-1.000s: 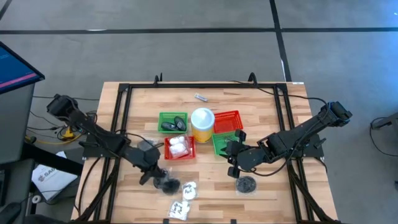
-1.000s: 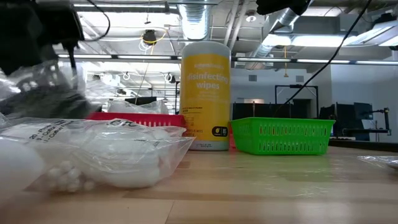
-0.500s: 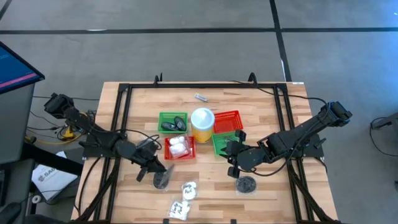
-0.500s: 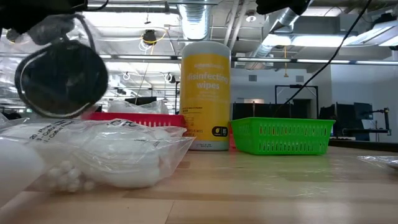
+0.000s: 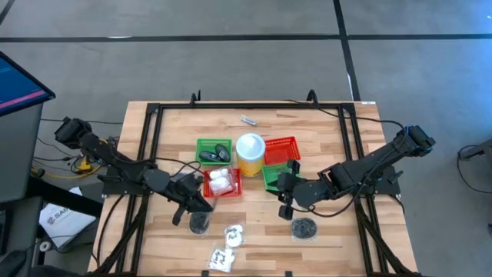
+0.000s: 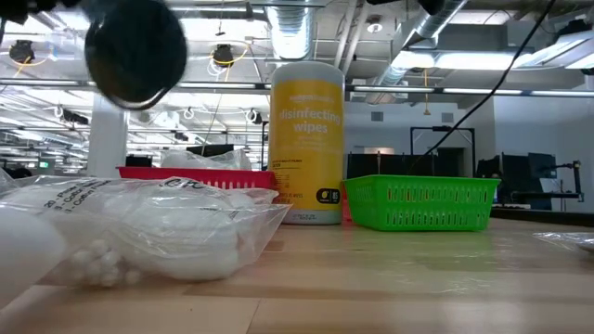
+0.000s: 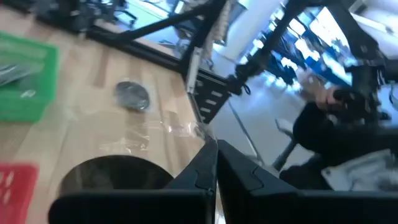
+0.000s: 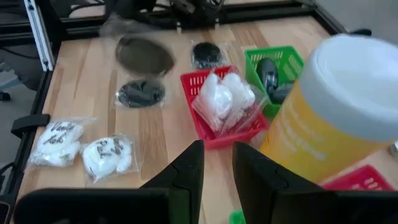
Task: Pick & Place Travel size toiletries
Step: Put the black hair brush into the right red bin
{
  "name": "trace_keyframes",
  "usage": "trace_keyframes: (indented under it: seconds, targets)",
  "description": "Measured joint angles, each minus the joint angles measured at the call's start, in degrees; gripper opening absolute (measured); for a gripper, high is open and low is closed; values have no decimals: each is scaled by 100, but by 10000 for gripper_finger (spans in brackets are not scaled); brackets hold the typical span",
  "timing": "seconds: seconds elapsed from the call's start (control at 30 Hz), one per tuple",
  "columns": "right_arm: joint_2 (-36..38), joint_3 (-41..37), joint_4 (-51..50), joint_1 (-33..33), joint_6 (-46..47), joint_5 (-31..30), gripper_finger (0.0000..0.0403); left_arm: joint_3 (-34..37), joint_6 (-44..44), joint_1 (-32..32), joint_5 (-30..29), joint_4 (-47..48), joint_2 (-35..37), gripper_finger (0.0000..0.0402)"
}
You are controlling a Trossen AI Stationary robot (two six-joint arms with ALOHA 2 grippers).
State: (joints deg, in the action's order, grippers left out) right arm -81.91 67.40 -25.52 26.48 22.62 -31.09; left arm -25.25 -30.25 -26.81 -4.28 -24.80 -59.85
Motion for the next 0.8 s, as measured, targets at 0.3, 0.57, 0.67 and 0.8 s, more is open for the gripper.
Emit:
trace_keyframes:
  seconds: [0.3,0.57,0.67,0.8]
  targets:
    - [0,0,678,-35,-798,736,76,-939,483,299,625,35,-1024,0]
    - [0,0,783,-79,-821,898,76,-1730,691,618,1194,50,-1843,0]
    - [0,0,806,-78,-842,1140,76,-1989,900,684,1308,104,-2002,0]
    - [0,0,846,-40,-973,1216,76,-2247,1002,771,1338,344,-2088,0]
